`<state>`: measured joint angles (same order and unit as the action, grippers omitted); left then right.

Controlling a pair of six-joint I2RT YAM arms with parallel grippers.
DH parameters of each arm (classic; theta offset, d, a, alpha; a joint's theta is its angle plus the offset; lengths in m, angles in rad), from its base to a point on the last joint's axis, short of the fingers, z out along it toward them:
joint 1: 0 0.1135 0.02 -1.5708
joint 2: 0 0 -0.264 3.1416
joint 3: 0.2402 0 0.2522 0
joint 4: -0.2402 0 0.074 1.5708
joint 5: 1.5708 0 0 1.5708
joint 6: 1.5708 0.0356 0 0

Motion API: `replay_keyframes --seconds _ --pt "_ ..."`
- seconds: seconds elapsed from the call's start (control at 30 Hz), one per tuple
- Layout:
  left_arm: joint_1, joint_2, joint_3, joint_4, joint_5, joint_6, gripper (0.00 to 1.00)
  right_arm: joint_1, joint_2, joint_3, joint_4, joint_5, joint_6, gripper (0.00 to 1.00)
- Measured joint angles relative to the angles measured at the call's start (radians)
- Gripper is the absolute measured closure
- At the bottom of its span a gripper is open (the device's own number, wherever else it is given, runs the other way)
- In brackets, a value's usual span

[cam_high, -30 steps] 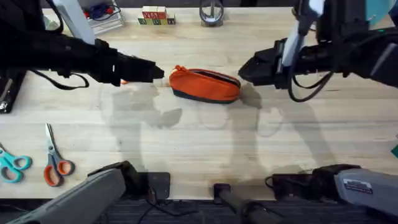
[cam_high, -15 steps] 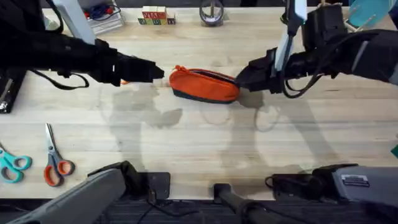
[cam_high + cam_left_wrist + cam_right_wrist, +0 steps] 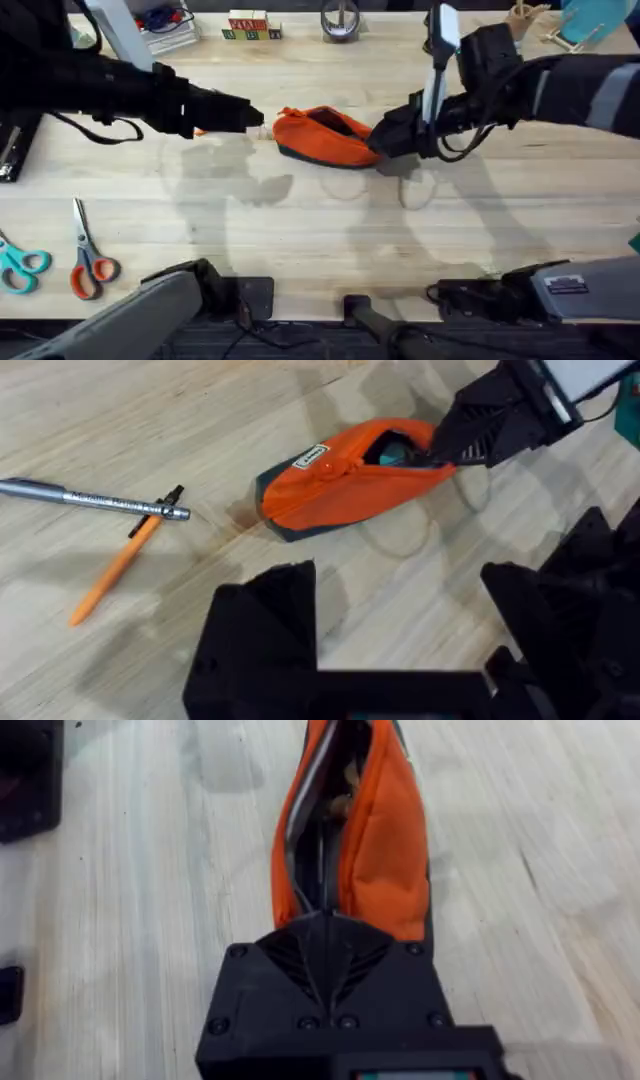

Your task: Unzip the bag, pick up the pens from the table one at a time and place them inside, then zip the bag closed.

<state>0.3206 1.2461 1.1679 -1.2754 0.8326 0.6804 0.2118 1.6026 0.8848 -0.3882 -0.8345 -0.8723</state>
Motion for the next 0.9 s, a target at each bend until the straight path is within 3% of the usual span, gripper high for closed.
replay_keyframes --seconds 0.23,0.3,0.53,0.9 --pt "0.0 0.0 0.0 0.0 0.0 0.0 0.007 0.016 0.034 0.002 0.018 -0.001 0.0 0.965" --pt "0.0 0.0 0.0 0.0 0.0 0.0 0.008 0.017 0.034 0.002 0.019 -0.001 0.001 0.919" --pt "0.0 0.0 0.0 0.0 0.0 0.0 0.008 0.023 0.034 0.003 0.021 -0.021 -0.005 0.04" --pt "0.0 0.0 0.0 0.0 0.0 0.0 0.008 0.025 0.034 0.003 0.029 -0.029 -0.003 0.005"
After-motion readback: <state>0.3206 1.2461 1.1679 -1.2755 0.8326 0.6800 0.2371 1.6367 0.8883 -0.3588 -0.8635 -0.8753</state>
